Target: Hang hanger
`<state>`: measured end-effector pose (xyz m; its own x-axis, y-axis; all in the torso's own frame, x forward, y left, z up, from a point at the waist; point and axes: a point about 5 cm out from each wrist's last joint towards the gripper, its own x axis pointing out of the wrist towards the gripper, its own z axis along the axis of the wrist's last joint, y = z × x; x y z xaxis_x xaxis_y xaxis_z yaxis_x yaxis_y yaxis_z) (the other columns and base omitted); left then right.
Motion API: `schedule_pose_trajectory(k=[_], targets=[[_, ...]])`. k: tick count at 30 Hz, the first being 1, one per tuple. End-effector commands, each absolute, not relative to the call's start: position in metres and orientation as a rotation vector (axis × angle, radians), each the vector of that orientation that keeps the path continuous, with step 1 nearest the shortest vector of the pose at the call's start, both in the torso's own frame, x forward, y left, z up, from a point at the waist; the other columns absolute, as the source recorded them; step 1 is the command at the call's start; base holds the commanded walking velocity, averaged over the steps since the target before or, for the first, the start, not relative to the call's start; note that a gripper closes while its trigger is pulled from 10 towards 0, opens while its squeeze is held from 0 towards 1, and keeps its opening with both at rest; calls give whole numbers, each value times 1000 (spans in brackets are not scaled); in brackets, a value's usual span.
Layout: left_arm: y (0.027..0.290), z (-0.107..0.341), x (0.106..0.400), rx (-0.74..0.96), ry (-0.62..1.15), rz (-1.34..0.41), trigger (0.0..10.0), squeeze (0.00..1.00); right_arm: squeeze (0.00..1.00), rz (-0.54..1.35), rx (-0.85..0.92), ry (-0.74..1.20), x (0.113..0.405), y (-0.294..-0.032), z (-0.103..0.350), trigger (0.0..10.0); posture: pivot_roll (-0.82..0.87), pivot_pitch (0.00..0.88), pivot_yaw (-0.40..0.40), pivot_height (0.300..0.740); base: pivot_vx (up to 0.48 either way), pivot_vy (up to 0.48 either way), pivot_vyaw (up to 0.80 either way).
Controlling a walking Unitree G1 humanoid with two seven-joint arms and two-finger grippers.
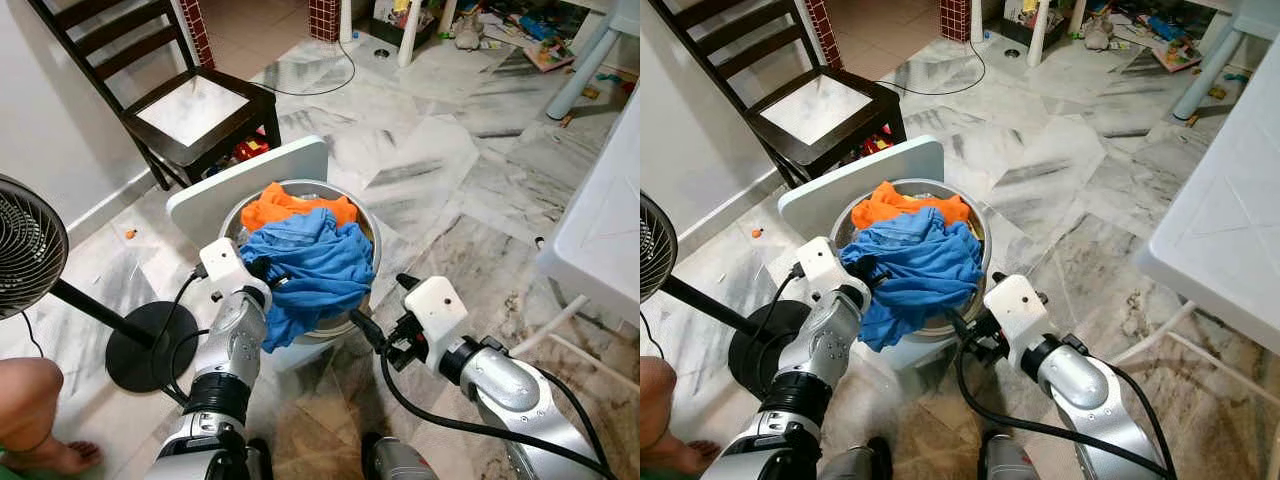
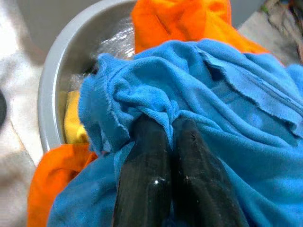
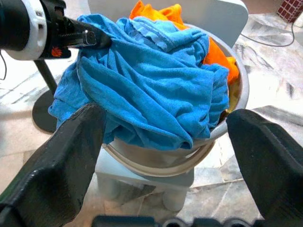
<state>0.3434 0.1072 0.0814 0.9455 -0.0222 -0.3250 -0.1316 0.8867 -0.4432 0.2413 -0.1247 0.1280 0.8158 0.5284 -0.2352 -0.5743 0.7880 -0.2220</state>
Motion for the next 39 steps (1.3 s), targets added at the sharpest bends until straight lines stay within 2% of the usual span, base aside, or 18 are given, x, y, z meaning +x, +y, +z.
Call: schedule_pose_trajectory(k=[1,2,3,4,6,7,8,10,16,25,28,30,39], targets=[[110,91,344,-372,299,5,0,0,0,594,-288,161,242,-123,125,10000,-185,160,67,740,0,0,0],[111,96,344,-310,276,-23,0,0,0,592,-285,159,243,-122,125,10000,-177,154,70,740,0,0,0],[118,106,344,-168,221,-82,0,0,0,586,-272,152,246,-119,124,10000,-160,144,74,740,0,0,0],[118,106,344,-168,221,-82,0,0,0,586,-272,152,246,-119,124,10000,-160,144,74,740,0,0,0],[128,114,342,-30,177,-130,0,0,0,573,-254,141,250,-115,123,10000,-135,133,81,740,0,0,0],[128,114,342,-30,177,-130,0,0,0,573,-254,141,250,-115,123,10000,-135,133,81,740,0,0,0],[141,119,337,95,150,-171,0,0,0,555,-240,134,254,-112,123,10000,-125,128,83,740,0,0,0],[155,125,331,235,118,-242,0,0,0,513,-214,128,260,-113,122,10000,-95,114,93,740,0,0,0],[170,142,320,423,33,-346,0,0,0,436,-153,132,272,-117,118,10000,-56,80,107,740,0,0,0],[184,209,331,573,-251,-264,0,0,0,402,-108,106,287,-109,117,10000,-29,22,106,740,0,0,0],[178,227,330,668,-381,-268,0,0,0,401,-107,90,290,-107,118,10000,-29,22,106,740,0,0,0],[167,226,326,723,-422,-333,0,0,0,389,-103,89,291,-108,118,10000,-30,18,109,740,0,0,0],[163,168,316,596,-223,-325,0,0,0,382,-100,114,282,-114,109,10000,-50,50,99,740,0,0,0]])
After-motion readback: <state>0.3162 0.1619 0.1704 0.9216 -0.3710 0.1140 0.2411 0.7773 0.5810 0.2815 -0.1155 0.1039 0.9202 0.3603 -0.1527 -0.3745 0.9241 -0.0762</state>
